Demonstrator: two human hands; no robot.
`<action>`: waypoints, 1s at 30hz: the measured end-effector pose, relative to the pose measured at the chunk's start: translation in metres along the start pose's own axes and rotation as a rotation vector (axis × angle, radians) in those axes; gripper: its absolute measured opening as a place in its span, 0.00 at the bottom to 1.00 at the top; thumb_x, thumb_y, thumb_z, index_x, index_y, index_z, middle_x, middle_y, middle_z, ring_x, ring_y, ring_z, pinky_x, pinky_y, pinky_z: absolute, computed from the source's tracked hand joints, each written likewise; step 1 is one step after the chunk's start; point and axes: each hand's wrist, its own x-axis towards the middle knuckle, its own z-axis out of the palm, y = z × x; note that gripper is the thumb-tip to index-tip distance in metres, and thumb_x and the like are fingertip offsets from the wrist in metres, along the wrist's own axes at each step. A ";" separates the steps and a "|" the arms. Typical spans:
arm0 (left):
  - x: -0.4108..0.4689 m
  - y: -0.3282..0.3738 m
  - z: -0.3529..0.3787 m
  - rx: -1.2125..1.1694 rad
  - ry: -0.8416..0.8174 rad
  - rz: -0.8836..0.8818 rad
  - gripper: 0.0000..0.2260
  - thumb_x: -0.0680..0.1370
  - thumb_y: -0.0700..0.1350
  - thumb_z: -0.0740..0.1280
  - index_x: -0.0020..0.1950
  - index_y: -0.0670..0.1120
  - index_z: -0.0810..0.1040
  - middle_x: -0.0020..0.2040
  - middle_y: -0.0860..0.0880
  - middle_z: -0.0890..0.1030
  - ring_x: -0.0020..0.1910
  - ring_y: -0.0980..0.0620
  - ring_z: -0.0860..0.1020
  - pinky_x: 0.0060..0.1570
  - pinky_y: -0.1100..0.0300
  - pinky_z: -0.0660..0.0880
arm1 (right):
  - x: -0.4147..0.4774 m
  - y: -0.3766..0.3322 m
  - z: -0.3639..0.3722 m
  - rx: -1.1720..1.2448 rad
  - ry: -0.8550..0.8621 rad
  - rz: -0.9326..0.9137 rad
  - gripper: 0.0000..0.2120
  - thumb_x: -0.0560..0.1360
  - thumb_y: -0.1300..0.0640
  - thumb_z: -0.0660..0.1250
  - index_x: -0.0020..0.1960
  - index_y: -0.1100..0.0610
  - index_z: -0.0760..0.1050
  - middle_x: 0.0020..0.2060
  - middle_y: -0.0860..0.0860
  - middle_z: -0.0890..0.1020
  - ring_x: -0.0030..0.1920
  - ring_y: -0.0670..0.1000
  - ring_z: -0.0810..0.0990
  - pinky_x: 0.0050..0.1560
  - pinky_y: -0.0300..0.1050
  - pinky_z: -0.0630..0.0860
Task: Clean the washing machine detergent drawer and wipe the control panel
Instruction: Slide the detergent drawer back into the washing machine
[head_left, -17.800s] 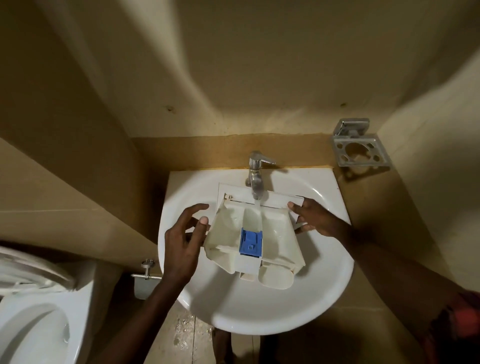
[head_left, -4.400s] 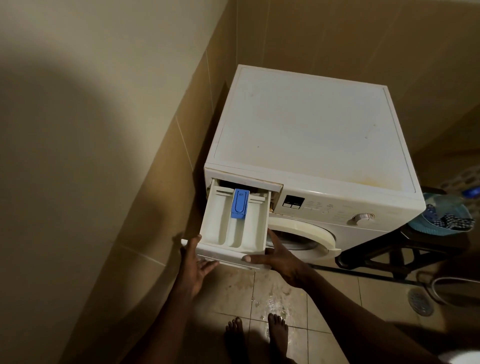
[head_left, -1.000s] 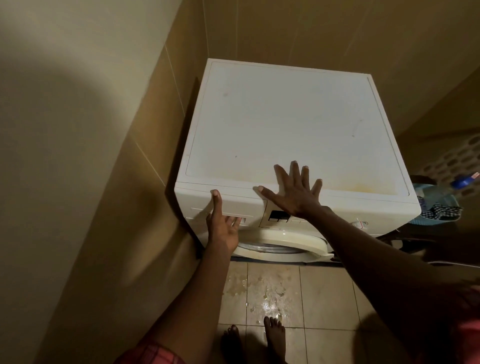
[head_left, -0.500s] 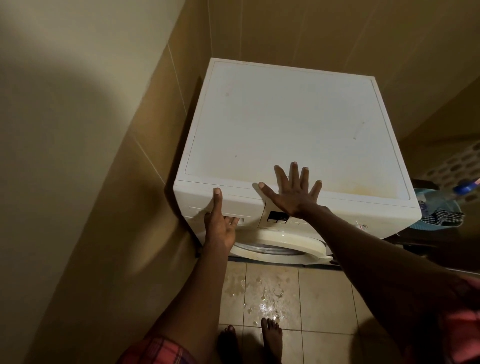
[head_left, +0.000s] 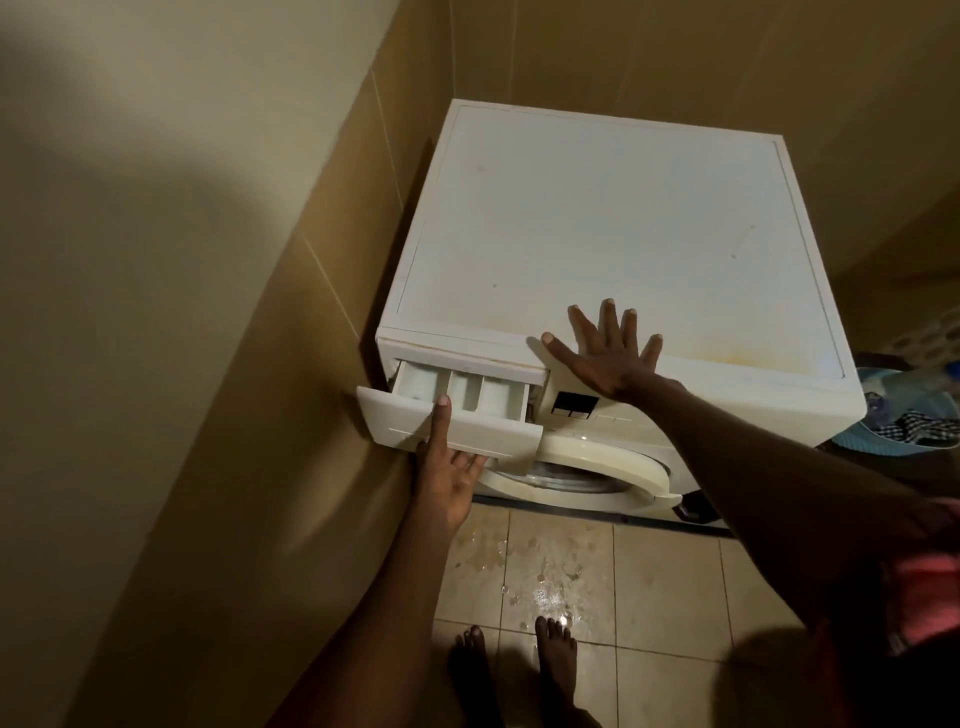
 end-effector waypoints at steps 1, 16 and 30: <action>-0.006 -0.001 -0.005 0.011 0.010 -0.006 0.28 0.76 0.52 0.71 0.72 0.49 0.65 0.66 0.40 0.76 0.64 0.41 0.76 0.63 0.45 0.74 | -0.002 0.002 -0.004 0.006 -0.005 -0.011 0.40 0.71 0.23 0.40 0.77 0.40 0.38 0.76 0.51 0.32 0.75 0.57 0.29 0.69 0.68 0.31; -0.050 -0.005 -0.045 0.151 0.092 -0.017 0.29 0.77 0.48 0.71 0.74 0.45 0.63 0.66 0.36 0.74 0.67 0.37 0.74 0.65 0.40 0.74 | -0.039 0.024 -0.008 -0.002 -0.027 -0.087 0.35 0.76 0.29 0.39 0.79 0.44 0.46 0.78 0.52 0.40 0.78 0.56 0.38 0.74 0.63 0.39; -0.044 -0.010 -0.058 0.239 0.061 0.040 0.32 0.74 0.53 0.71 0.74 0.45 0.64 0.68 0.36 0.74 0.65 0.36 0.76 0.62 0.44 0.75 | -0.045 0.028 -0.004 0.005 0.006 -0.104 0.31 0.79 0.34 0.41 0.79 0.46 0.48 0.79 0.52 0.43 0.78 0.56 0.40 0.74 0.62 0.42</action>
